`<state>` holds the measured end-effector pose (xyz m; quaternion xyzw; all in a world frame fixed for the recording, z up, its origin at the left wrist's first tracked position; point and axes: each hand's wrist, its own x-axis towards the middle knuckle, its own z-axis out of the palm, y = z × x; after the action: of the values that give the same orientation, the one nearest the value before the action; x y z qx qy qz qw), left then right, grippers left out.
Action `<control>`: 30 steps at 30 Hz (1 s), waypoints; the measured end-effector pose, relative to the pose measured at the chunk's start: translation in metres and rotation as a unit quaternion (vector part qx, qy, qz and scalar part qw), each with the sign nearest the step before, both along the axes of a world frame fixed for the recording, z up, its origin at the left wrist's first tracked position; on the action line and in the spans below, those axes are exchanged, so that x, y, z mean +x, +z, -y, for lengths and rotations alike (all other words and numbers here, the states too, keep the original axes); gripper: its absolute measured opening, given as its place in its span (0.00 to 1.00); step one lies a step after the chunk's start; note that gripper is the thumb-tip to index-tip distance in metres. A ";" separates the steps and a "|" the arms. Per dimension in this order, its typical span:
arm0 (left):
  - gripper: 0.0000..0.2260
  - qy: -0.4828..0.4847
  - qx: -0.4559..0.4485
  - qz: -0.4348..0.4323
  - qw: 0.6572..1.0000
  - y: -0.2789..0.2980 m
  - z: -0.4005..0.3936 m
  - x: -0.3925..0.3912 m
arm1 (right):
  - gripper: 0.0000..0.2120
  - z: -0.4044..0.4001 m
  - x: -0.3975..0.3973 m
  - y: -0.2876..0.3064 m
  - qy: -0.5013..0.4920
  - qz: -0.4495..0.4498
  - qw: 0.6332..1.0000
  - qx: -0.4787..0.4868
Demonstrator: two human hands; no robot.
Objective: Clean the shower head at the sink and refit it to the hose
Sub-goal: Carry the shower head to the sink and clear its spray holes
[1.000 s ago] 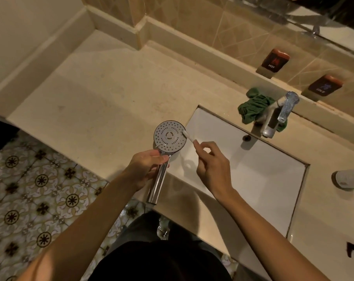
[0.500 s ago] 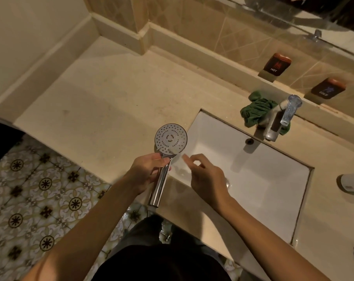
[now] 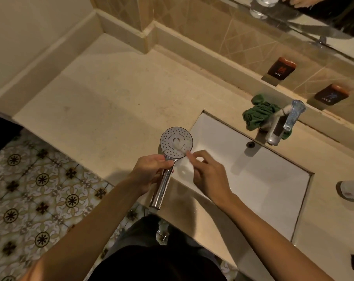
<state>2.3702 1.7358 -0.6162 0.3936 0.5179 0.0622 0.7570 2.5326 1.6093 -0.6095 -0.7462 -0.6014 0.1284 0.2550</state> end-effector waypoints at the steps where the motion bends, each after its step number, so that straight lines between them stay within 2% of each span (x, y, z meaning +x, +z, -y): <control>1: 0.06 -0.001 0.004 0.000 1.000 0.000 0.001 0.000 | 0.27 -0.001 -0.001 0.000 0.016 0.013 1.000 -0.003; 5: 0.07 0.008 0.015 -0.012 1.000 -0.001 0.001 0.001 | 0.27 -0.006 0.002 0.002 -0.039 0.010 0.999 -0.003; 8: 0.06 0.007 0.028 -0.031 0.999 -0.001 0.004 -0.001 | 0.27 -0.005 0.000 0.002 0.008 0.035 0.999 -0.037; 10: 0.07 -0.003 0.042 -0.044 0.998 -0.002 0.004 -0.003 | 0.25 -0.007 0.000 0.002 -0.023 0.016 0.999 -0.045; 13: 0.07 -0.011 0.051 -0.054 0.997 -0.003 0.006 -0.004 | 0.23 -0.012 0.000 0.000 0.012 0.022 0.998 -0.055; 16: 0.04 -0.014 0.065 -0.069 0.995 -0.004 0.008 -0.002 | 0.24 -0.016 -0.009 0.002 -0.020 0.007 0.998 -0.058; 18: 0.01 -0.006 0.072 -0.076 0.994 -0.006 0.012 -0.002 | 0.22 -0.020 -0.017 0.004 0.011 0.014 0.998 -0.060; 19: 0.02 0.002 0.071 -0.077 0.994 -0.007 0.012 -0.002 | 0.21 -0.022 -0.017 0.004 0.020 0.021 0.998 -0.059; 22: 0.05 0.024 0.063 -0.079 0.995 -0.009 0.011 -0.002 | 0.22 -0.027 -0.013 0.005 -0.057 0.020 0.997 -0.053; 25: 0.06 0.025 0.067 -0.083 0.994 -0.011 0.009 -0.005 | 0.23 -0.025 -0.022 0.005 -0.007 0.041 0.998 -0.046; 28: 0.08 0.024 0.068 -0.080 0.994 -0.012 0.007 -0.007 | 0.25 -0.023 -0.022 0.000 -0.066 0.009 0.997 -0.033; 30: 0.09 0.025 0.071 -0.079 0.994 -0.014 0.006 -0.008 | 0.24 -0.023 -0.023 -0.002 -0.059 0.008 0.998 -0.036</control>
<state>2.3621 1.7296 -0.6298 0.4369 0.5797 0.0869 0.6823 2.5096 1.6318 -0.6115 -0.7903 -0.5530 0.1293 0.2302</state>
